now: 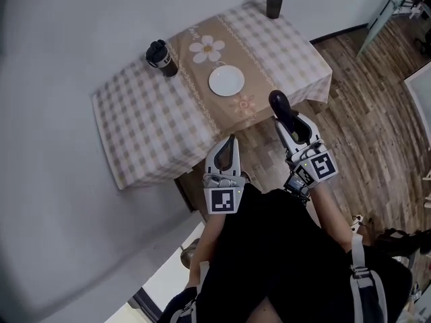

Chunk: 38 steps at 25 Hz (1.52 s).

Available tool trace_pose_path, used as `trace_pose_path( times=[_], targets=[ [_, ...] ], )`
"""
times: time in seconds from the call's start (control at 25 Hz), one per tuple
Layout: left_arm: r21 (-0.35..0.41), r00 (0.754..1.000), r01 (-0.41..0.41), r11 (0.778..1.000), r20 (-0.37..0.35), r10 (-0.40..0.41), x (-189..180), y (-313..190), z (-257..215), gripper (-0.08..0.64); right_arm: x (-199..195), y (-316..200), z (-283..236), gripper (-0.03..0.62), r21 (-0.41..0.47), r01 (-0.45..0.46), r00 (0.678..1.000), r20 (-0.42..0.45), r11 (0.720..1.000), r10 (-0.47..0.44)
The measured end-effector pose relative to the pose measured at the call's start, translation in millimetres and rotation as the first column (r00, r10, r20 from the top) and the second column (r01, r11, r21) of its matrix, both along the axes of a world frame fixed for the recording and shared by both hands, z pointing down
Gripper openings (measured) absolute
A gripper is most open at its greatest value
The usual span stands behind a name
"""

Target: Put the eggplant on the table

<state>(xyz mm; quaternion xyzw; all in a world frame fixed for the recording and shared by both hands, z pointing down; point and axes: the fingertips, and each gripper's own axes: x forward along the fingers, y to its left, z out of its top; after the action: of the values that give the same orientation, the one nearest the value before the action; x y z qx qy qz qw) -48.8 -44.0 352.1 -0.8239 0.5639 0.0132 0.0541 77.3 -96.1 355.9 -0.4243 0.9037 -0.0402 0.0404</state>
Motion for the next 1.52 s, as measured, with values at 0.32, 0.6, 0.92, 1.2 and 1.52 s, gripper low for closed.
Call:
trace_pose_path(
  times=[0.32, 0.6, 0.92, 1.2, 1.52],
  targets=[
    [0.015, 0.999, 0.038, 0.999, 0.017, -0.038, -40, -66, 7, -0.011, -10, -69, 1, 0.169, 0.031, -0.026, 0.999, -0.034, 0.999, 0.027],
    [0.023, 0.996, 0.074, 0.997, 0.05, -0.075, -59, -95, 14, -0.011, -31, -124, -4, 0.17, 0.064, 0.021, 0.998, -0.057, 0.998, -0.017],
    [0.04, 0.995, 0.085, 0.996, 0.047, -0.087, -65, -139, 15, -0.01, -65, -184, -15, 0.17, 0.127, 0.075, 0.995, -0.067, 0.989, -0.067],
    [0.01, 0.994, 0.106, 0.994, 0.029, -0.106, -70, -151, 26, -0.011, -84, -205, -15, 0.17, 0.138, 0.109, 0.992, -0.077, 0.985, -0.099],
    [-0.022, 0.991, 0.128, 0.991, 0.035, -0.128, -80, -160, 36, -0.01, -100, -218, 5, 0.17, 0.101, 0.142, 0.985, -0.11, 0.985, -0.13]
  ],
)
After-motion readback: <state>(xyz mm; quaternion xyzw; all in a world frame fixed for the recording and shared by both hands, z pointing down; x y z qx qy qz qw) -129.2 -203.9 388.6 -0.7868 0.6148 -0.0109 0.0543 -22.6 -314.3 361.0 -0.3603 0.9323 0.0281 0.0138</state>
